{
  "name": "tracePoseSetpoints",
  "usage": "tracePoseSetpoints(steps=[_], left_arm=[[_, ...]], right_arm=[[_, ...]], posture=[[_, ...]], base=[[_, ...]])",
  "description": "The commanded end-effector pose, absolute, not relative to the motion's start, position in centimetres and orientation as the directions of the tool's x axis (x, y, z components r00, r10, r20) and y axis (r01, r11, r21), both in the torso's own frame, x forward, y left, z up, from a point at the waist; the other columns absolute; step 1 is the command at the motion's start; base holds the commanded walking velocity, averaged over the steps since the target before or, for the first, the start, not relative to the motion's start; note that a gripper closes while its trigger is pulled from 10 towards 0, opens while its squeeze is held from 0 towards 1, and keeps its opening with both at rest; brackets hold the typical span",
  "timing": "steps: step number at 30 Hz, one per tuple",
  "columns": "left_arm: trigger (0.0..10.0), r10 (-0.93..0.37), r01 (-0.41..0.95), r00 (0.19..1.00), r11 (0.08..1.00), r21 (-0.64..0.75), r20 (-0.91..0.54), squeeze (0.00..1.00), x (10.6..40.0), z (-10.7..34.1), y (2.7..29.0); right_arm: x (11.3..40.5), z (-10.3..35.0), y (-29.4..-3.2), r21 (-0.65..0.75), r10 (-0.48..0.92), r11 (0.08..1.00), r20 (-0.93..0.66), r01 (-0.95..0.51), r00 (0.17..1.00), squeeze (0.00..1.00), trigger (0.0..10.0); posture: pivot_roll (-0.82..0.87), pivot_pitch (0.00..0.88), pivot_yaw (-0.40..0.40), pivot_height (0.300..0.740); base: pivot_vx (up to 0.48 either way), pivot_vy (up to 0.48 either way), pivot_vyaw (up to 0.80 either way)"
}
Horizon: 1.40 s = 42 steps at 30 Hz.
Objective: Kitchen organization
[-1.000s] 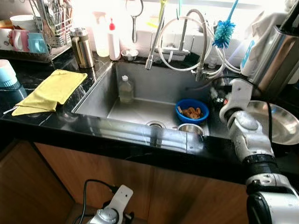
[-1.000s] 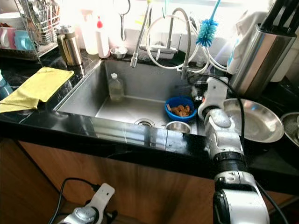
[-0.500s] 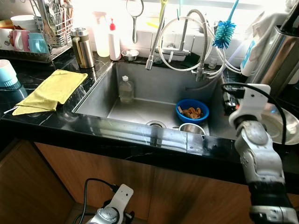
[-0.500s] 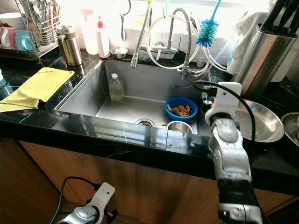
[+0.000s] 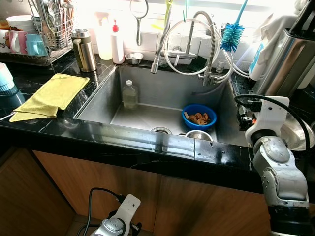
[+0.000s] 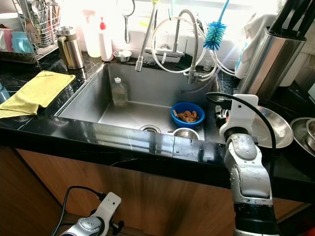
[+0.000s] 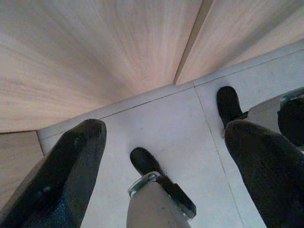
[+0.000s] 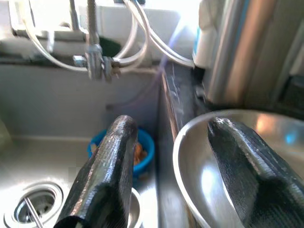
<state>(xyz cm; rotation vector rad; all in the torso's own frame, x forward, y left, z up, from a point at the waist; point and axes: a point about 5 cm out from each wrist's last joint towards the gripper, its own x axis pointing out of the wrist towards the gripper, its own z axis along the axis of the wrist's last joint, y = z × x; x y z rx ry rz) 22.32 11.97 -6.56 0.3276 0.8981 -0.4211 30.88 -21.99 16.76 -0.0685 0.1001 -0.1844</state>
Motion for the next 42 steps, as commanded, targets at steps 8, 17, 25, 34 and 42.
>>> tracePoseSetpoints(steps=[8, 17, 25, 34, 42], left_arm=[[10.0, -0.225, 0.503, 0.551, 0.858, 0.104, -0.804, 0.0, 22.4, -6.5, 11.8], [10.0, -0.226, 0.497, 0.553, 0.862, 0.1, -0.802, 0.0, 22.6, -6.4, 11.7], [10.0, -0.227, 0.496, 0.552, 0.863, 0.098, -0.803, 0.0, 22.6, -6.3, 11.8], [10.0, -0.228, 0.495, 0.55, 0.864, 0.094, -0.804, 0.0, 22.6, -6.4, 11.8], [10.0, -0.228, 0.493, 0.551, 0.865, 0.092, -0.803, 0.0, 22.6, -6.4, 11.8]], right_arm=[[30.6, 16.6, -22.7, -0.079, -0.204, 0.978, -0.128, 0.195, 0.971, 0.0, 10.0], [30.5, 16.2, -22.7, -0.082, -0.185, 0.981, -0.165, 0.174, 0.969, 0.53, 10.0], [30.7, 15.9, -22.0, -0.082, -0.137, 0.989, -0.209, 0.122, 0.968, 0.0, 10.0], [30.7, 15.9, -22.3, -0.13, -0.147, 0.984, -0.234, 0.119, 0.961, 0.0, 10.0], [30.9, 17.3, -23.1, -0.171, -0.191, 0.972, -0.184, 0.16, 0.964, 0.0, 10.0]], posture=[[0.04, 0.0, -0.062, 0.736], [0.04, 0.0, -0.056, 0.736], [0.03, 0.0, -0.051, 0.736], [0.03, 0.0, -0.051, 0.736], [0.03, 0.0, -0.052, 0.736]], base=[[0.0, 0.0, 0.0], [0.0, 0.0, 0.0], [0.0, 0.0, 0.0], [0.0, 0.0, 0.0], [0.0, 0.0, 0.0]])
